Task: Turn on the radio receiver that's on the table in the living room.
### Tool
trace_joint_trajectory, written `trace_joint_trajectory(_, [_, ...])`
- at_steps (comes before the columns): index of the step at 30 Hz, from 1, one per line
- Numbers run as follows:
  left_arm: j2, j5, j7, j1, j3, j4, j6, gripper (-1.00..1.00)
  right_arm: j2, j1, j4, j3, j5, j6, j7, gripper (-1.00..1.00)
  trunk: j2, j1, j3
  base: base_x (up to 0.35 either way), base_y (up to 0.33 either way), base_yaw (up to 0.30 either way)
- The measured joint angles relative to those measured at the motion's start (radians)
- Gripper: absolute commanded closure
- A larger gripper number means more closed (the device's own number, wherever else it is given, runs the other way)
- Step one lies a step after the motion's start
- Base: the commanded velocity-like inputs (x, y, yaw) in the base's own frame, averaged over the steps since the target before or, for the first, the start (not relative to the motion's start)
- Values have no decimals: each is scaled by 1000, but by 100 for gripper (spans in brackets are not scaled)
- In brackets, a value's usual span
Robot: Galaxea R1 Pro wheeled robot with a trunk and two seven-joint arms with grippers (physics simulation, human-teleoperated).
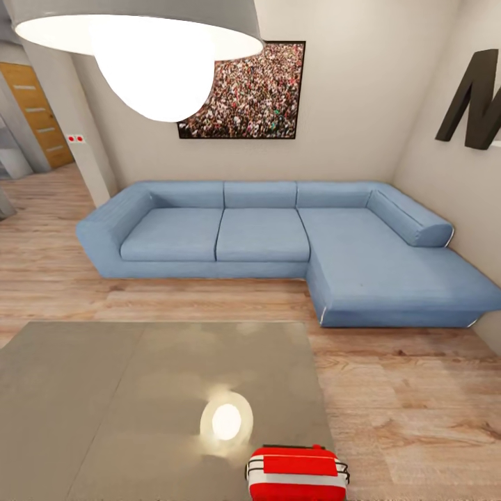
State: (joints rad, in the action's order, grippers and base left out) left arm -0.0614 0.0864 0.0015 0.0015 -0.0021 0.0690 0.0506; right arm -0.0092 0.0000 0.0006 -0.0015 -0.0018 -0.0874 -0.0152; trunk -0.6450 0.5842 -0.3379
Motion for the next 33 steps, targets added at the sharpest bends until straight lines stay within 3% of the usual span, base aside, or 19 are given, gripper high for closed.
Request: trace_joint_trajectory(33, [0,4,0,0,1,0,2,-100,0,0,0,0,-1,0,0,-100,0,0,-53,0,0,0])
